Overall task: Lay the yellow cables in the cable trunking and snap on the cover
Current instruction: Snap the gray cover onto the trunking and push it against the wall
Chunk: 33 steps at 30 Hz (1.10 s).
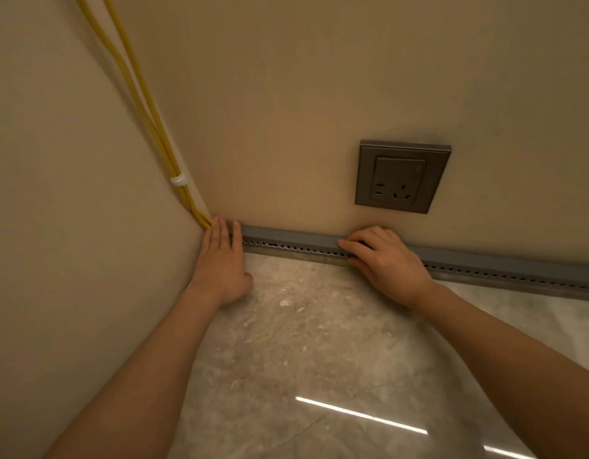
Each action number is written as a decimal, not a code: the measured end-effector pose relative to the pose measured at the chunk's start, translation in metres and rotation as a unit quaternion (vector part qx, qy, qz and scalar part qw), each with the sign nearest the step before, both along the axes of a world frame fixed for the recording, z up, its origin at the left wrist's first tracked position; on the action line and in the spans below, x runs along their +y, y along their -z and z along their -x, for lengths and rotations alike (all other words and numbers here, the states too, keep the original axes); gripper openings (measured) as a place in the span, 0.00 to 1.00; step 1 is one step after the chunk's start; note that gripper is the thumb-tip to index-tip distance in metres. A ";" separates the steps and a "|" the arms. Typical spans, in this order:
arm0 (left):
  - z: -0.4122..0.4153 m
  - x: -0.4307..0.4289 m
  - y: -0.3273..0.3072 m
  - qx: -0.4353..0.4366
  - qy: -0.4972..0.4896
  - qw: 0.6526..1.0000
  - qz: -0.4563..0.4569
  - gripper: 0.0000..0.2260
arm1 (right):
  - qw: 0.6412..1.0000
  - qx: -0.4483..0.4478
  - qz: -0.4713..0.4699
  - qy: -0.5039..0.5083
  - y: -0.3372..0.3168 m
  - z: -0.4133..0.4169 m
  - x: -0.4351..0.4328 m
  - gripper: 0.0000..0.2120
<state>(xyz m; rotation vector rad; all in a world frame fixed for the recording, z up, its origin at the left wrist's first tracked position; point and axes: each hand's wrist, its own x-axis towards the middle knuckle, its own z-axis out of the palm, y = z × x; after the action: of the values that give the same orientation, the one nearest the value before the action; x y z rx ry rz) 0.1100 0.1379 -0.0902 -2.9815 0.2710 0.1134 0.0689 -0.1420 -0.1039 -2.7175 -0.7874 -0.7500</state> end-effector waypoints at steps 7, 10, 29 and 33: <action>0.047 -0.052 0.011 0.038 -0.035 0.962 0.267 0.40 | 0.998 0.046 -0.030 0.026 -0.008 0.005 0.009 0.15; 0.064 -0.096 0.003 0.153 -0.125 0.788 0.583 0.39 | 0.985 0.087 -0.125 0.081 -0.005 0.011 0.020 0.16; 0.059 -0.174 -0.037 0.150 -0.288 0.394 0.860 0.20 | 0.135 0.311 -0.940 0.048 -0.068 0.080 -0.075 0.40; 0.052 -0.174 -0.036 0.158 -0.293 0.369 0.868 0.09 | 0.134 0.339 -0.931 0.031 -0.078 0.072 -0.084 0.46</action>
<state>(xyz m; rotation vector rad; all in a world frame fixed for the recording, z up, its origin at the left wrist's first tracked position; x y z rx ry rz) 0.0583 -0.0360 -0.0542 -4.5897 -2.1773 1.1570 -0.0034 -0.2259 -0.0261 -0.2412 0.5411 0.0541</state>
